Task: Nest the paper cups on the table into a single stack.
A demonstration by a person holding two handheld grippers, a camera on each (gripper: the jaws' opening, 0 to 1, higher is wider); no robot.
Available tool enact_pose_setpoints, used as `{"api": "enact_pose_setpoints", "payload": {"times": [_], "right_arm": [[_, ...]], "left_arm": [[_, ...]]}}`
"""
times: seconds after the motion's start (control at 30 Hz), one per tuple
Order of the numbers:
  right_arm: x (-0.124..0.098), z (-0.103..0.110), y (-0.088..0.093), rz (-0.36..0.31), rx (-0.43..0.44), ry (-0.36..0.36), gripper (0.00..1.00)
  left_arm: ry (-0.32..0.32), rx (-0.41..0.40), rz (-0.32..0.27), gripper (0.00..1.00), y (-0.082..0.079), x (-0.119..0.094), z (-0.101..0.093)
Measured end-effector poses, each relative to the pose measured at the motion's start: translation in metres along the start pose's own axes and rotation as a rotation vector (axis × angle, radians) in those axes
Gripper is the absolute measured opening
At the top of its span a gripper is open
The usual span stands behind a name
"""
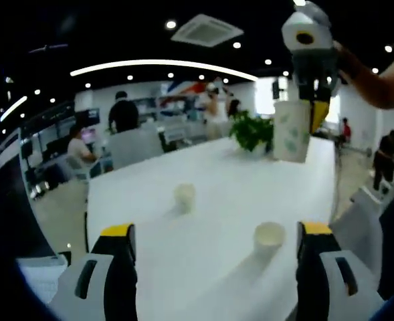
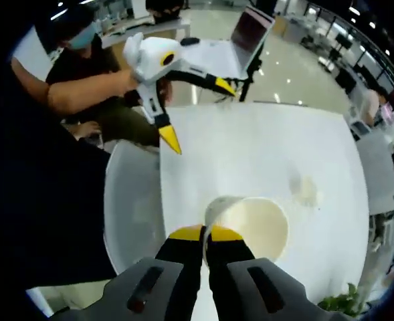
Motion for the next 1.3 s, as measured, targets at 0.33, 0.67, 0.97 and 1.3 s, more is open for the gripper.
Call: {"api": "enact_pose_setpoints", "payload": {"times": [0.33,0.67,0.97,1.3], "right_arm": [[0.020,-0.006,0.003,0.042,0.006,0.017,0.00],[0.046,-0.009,0.006,0.077,0.017,-0.002,0.00],[0.073,-0.005,0.013,0.097,0.032,-0.020,0.00],[0.091,-0.008,0.016,0.098,0.057,-0.026,0.00]], "left_arm": [[-0.019,-0.070,-0.058,0.99,-0.002,-0.008,0.001],[-0.036,-0.079,-0.034,0.99,0.012,-0.005,-0.007],[-0.045,-0.068,-0.042,0.99,0.010,-0.005,-0.007],[-0.048,-0.057,-0.029,0.99,0.015,-0.005,-0.009]]}}
Point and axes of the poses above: the point that each gripper's makers call its tool centre point, and the gripper's own axes: x roughly forward along the fingers, z roughly to its left, y roughly out of its underside, the point moved 1 cm from there along -x, roughly backward along the fingers, and after that the axes turned 9 degrees about z, right-handed, at the moved point
